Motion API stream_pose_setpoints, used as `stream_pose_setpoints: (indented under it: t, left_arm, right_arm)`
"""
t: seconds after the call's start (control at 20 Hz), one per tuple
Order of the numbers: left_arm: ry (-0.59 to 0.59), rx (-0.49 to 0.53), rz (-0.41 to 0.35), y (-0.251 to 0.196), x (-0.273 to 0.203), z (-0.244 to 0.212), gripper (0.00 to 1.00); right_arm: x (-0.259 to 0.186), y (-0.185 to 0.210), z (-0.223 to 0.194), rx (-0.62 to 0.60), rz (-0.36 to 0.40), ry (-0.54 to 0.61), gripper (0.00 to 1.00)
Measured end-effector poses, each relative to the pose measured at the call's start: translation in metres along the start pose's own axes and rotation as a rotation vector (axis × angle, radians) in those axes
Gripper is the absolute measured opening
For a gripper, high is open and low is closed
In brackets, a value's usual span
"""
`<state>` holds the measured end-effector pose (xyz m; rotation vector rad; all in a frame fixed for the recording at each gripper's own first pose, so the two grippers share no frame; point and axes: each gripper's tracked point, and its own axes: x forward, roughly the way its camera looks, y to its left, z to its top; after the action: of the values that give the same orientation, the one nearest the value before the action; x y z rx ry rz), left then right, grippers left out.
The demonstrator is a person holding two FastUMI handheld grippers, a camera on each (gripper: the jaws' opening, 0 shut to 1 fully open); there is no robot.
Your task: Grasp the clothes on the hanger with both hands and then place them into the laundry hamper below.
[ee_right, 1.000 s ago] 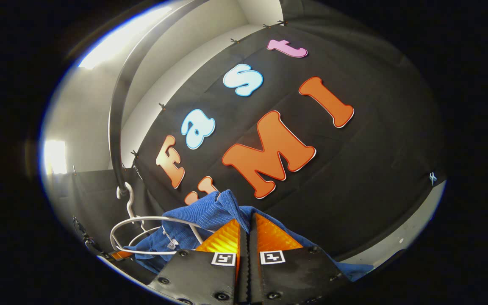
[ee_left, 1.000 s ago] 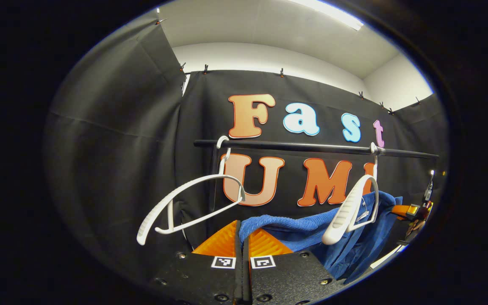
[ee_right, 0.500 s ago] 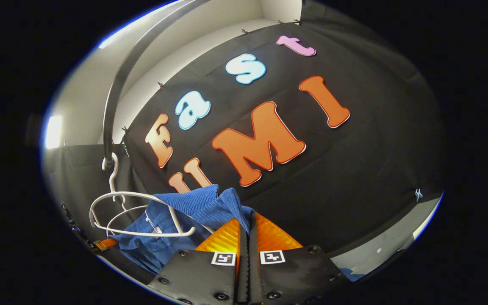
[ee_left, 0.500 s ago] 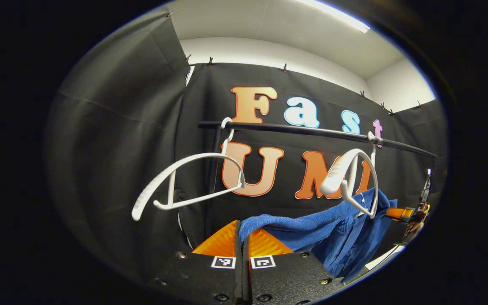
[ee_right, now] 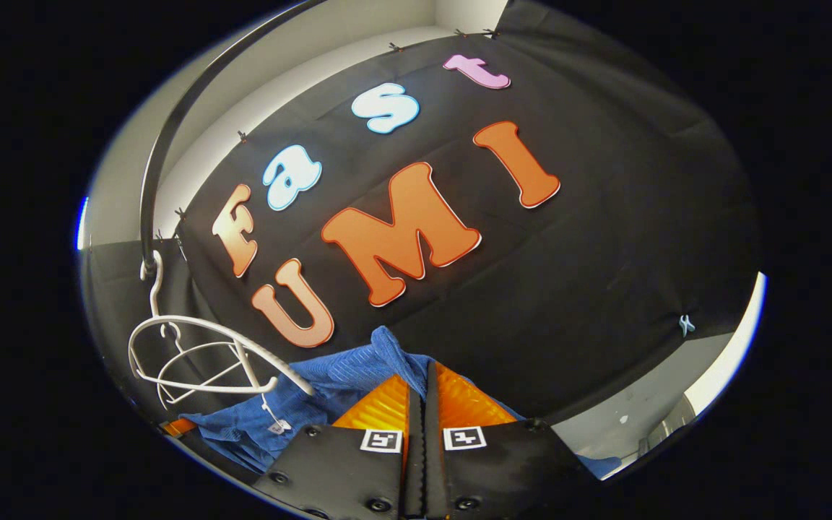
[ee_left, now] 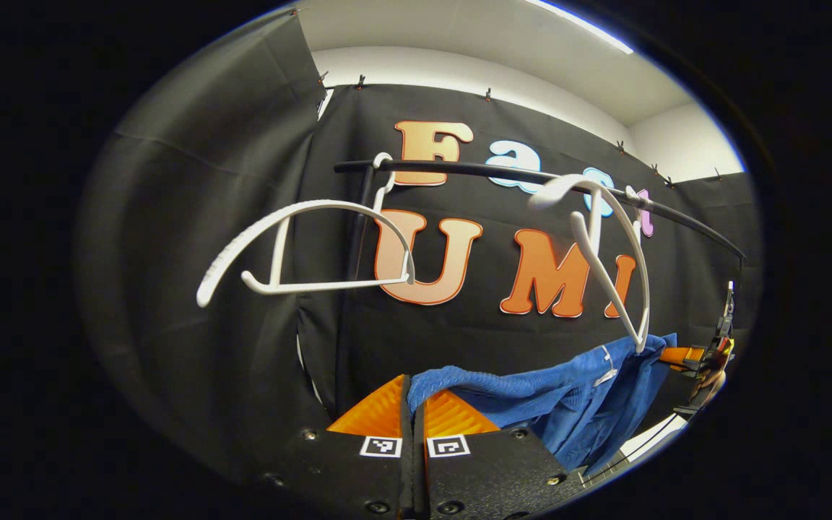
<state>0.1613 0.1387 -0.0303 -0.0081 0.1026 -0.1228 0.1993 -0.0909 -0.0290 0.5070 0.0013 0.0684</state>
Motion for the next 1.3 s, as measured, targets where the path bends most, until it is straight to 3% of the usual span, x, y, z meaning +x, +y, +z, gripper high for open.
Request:
stream_pose_setpoints:
  t: [0.5,1.3]
  left_arm:
    - [0.065,-0.021,-0.077,-0.068,-0.009,-0.034,0.00]
    - [0.209,-0.016,-0.287,-0.257,-0.011,-0.094,0.00]
  right_arm:
    - [-0.037,0.005,-0.020,-0.122,-0.005,0.041,0.07]
    - [-0.079,0.036,-0.077,-0.221,0.057,0.150,0.08]
